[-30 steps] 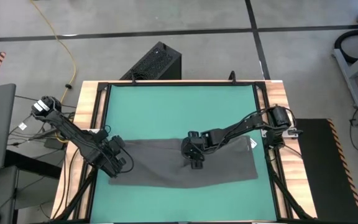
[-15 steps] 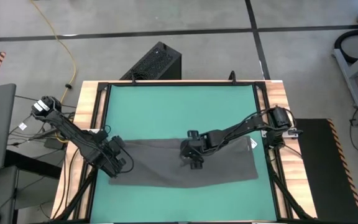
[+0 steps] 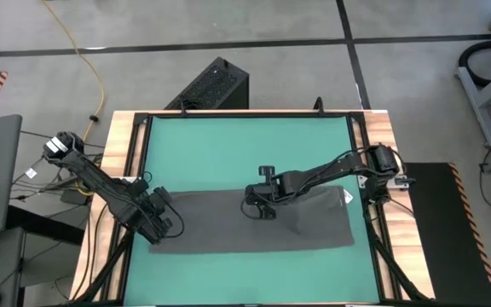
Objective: Roll towel
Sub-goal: Roll the gray towel
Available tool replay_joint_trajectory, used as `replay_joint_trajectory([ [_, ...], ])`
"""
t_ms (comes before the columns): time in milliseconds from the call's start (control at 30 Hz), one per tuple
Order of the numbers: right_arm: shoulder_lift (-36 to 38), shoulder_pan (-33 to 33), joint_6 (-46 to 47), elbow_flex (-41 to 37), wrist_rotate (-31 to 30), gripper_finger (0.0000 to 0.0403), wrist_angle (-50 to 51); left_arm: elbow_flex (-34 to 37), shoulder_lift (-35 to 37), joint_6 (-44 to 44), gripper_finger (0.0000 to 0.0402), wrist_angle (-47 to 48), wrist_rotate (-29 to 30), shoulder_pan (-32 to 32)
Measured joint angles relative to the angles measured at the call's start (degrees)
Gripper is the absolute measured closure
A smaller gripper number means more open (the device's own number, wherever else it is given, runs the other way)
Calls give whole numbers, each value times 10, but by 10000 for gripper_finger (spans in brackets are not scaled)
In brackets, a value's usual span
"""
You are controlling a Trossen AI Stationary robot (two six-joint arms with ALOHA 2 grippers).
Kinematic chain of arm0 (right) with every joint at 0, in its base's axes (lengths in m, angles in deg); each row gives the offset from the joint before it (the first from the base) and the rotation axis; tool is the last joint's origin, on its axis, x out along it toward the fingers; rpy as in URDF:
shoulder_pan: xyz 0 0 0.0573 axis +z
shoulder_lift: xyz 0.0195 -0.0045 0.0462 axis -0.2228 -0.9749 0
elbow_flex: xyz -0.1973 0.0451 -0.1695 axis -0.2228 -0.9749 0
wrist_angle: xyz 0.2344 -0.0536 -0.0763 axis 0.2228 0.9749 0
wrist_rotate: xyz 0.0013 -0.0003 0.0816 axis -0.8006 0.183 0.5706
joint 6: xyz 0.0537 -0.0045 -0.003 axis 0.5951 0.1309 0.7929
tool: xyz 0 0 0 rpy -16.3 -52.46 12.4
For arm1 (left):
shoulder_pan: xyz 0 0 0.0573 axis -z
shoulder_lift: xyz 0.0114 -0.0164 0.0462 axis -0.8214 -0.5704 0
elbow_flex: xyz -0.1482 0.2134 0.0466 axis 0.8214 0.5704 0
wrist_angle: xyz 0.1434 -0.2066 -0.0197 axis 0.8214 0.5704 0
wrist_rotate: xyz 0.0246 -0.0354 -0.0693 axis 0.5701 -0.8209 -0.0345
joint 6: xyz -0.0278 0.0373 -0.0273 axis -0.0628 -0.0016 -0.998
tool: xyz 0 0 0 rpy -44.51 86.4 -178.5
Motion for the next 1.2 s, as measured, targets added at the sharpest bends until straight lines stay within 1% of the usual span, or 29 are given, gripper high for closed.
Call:
replay_joint_trajectory([
  [233,0,-7,1,-5,1,391,-2,0,0,8,401,-10,1,0],
  [367,0,-7,2,-5,2,390,-2,7,0,-5,401,-10,2,0],
  [533,0,-7,2,-5,2,390,-2,40,0,-26,401,-28,-29,0],
  [700,0,-7,2,-5,2,389,0,44,0,-37,401,-29,-33,0],
  [833,0,-5,2,-5,2,389,0,25,0,-58,401,12,-35,-10],
  [967,0,-5,2,-5,2,389,1,-25,0,-68,401,65,-51,-16],
  [1033,0,-5,2,-5,2,389,0,-38,0,-73,401,88,-52,-16],
  [1100,0,-5,2,-5,2,389,0,-36,0,-72,401,86,-51,-15],
  [1200,0,-5,2,-5,2,389,-2,-15,-4,-66,401,80,-65,-15],
])
